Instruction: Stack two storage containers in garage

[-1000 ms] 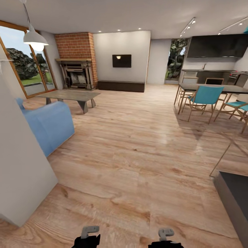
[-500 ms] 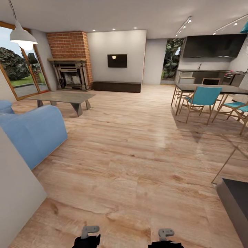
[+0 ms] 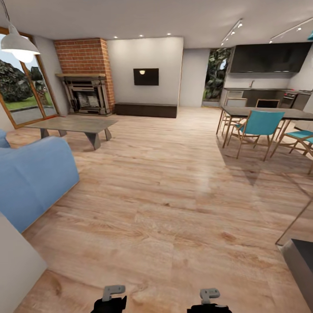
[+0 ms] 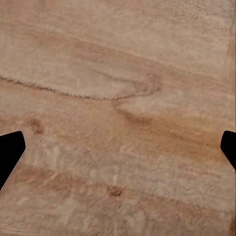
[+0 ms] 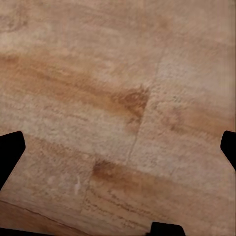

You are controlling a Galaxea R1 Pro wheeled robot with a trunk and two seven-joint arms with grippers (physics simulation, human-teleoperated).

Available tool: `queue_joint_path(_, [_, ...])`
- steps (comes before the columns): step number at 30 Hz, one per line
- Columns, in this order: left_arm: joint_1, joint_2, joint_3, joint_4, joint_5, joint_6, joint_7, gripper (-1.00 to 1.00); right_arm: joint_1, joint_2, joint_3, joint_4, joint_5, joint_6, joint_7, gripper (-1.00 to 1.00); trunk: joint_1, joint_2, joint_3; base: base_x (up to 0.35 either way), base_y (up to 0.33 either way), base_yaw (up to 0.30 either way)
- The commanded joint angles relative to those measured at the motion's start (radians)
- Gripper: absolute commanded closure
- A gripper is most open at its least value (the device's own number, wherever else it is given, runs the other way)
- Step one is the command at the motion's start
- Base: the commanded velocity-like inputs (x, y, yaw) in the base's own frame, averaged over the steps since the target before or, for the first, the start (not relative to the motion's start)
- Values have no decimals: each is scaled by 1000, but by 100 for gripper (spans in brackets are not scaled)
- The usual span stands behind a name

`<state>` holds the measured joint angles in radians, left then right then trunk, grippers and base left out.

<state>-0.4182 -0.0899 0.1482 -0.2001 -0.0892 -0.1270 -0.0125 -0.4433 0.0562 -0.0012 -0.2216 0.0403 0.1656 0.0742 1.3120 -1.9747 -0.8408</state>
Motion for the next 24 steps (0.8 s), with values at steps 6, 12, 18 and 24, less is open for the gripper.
queue_joint_path(6, [-1,-1,8,1,-9,-3,-1,-100,0,0,-1,-2,4,6,3,-100,0,0,-1,343,0,0])
queue_joint_path(12, [-1,-1,8,1,-9,-3,-1,-100,0,-1,-1,-2,5,6,3,-100,0,0,-1,343,0,0])
queue_joint_path(18, [-1,-1,8,1,-9,-3,-1,-100,0,-1,-1,-2,5,6,3,-100,0,0,-1,343,0,0])
queue_joint_path(24, [-1,-1,8,1,-9,-3,-1,-100,1,-1,-1,-2,4,6,3,-100,0,0,-1,343,0,0])
